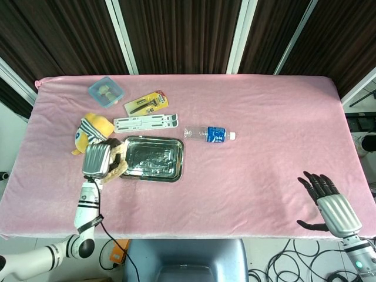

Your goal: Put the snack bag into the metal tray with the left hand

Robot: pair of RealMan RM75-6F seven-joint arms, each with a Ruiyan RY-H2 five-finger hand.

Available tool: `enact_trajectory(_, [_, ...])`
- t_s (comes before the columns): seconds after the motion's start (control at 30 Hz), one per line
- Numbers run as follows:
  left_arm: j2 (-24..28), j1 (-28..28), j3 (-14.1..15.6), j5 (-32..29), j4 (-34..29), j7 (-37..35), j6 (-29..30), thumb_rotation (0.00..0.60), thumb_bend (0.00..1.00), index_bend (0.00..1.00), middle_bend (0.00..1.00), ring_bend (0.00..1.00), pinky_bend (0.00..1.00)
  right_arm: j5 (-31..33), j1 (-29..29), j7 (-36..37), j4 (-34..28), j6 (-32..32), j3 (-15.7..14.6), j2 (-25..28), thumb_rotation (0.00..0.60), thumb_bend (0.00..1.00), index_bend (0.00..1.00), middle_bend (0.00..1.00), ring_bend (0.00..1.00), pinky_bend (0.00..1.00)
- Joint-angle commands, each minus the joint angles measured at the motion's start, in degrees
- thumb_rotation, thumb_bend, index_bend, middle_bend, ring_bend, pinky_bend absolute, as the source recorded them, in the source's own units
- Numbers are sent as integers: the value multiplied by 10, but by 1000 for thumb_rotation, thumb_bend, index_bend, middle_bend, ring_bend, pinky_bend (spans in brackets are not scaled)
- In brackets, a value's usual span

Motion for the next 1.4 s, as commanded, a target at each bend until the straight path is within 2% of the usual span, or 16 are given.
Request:
enact_trajectory(0.03, [-45,-41,-32,1,5,29,-1,600,742,590,511,620,893,0,0,2,0,0,0,1,600,65,0,0,0,143])
enact_trajectory(0.13, [-82,-58,-38,-5,29,40,-8,600,658,484,424,513,869,-1,0,7,0,3,0,3,600,64,0,0,0,143])
enact_trajectory(0.2, [-98,-65,-37,-9,40,31,-21,600,528,235,225,306,728,-1,-1,11,1,5,0,4,600,65,0,0,0,143])
enact_trajectory(0.27, [-110,-69,-38,-13,50,20,-32,600,456,58,68,139,577,-1,-1,13,2,4,0,4,600,64,0,0,0,143])
enact_trajectory(0.33, [-117,-71,-40,-22,56,15,-46,600,407,3,7,47,468,-3,0,14,2,2,-2,5,600,65,0,0,0,143])
enact_trajectory(0.37, [-118,-72,-40,-27,55,14,-53,600,374,0,0,16,403,-4,1,14,2,2,-2,6,600,65,0,0,0,143])
enact_trajectory(0.47, [-118,-72,-39,-31,55,16,-60,600,332,0,0,0,322,-5,1,15,3,3,-2,6,600,65,0,0,0,143])
enact_trajectory(0.6, [-112,-68,-32,-32,51,34,-62,600,311,0,0,0,315,-7,1,15,3,3,-3,6,600,65,0,0,0,143])
enact_trajectory(0.7, [-95,-61,-24,-45,33,72,-65,600,310,0,0,0,315,-7,1,16,3,3,-3,6,600,65,0,0,0,143])
enact_trajectory(0.83, [-61,-45,-9,-71,-8,136,-63,600,310,0,0,0,305,-7,2,17,3,3,-3,6,600,65,0,0,0,143])
enact_trajectory(0.9, [-48,-35,-5,-71,-27,146,-49,600,310,0,0,0,304,-8,1,17,3,4,-4,6,600,65,0,0,0,143])
enact_trajectory(1.0, [-4,-6,9,-69,-88,152,-26,600,331,15,0,0,314,-10,1,18,4,5,-5,7,600,65,0,0,0,143])
enact_trajectory(1.1, [74,37,50,-35,-171,136,-8,600,352,75,1,0,324,-9,1,21,4,6,-5,7,600,65,0,0,0,143])
enact_trajectory(1.2, [158,94,109,5,-231,121,25,600,352,77,1,0,318,-8,-1,24,4,10,-4,7,600,65,0,0,0,143])
enact_trajectory(1.33, [206,161,168,54,-226,73,75,600,352,69,2,0,305,-10,-4,24,5,17,-3,5,600,65,0,0,0,143])
enact_trajectory(1.4, [218,190,187,63,-209,39,89,600,352,59,3,0,290,-10,-6,22,7,22,-2,3,600,65,0,0,0,143])
